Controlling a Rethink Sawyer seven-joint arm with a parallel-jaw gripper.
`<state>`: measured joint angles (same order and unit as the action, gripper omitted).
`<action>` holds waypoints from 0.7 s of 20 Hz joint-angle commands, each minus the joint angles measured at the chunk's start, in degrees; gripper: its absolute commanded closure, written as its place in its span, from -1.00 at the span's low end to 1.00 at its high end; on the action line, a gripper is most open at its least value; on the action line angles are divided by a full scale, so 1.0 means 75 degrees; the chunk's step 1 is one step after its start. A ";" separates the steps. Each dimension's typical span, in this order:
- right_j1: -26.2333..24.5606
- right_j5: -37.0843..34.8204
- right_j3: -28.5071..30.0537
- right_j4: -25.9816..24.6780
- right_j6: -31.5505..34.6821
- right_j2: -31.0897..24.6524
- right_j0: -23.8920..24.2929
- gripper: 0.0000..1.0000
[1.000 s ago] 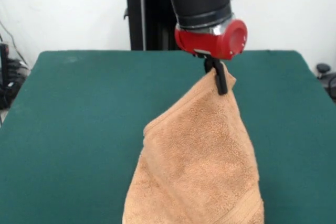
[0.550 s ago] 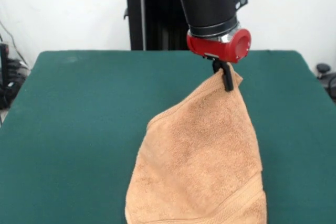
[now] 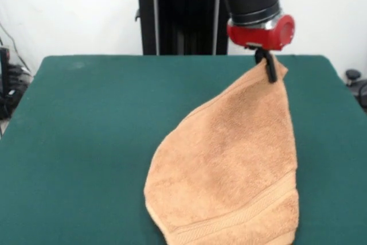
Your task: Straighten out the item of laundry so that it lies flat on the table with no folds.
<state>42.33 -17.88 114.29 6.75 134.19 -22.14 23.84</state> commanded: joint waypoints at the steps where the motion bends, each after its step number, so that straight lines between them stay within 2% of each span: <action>1: 0.0088 0.1056 0.2147 0.0759 0.2150 -0.1181 -0.0226 1.00; 6: 0.0120 0.1435 0.2496 0.0950 0.2241 -0.1036 -0.0351 1.00; 10: 0.0106 0.1959 0.2892 0.0784 0.2168 -0.1067 -0.0376 1.00; 14: 0.0304 0.2039 0.3021 0.0705 0.2020 -0.0587 -0.0799 1.00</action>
<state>44.07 -5.94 128.70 9.84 134.19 -24.83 21.66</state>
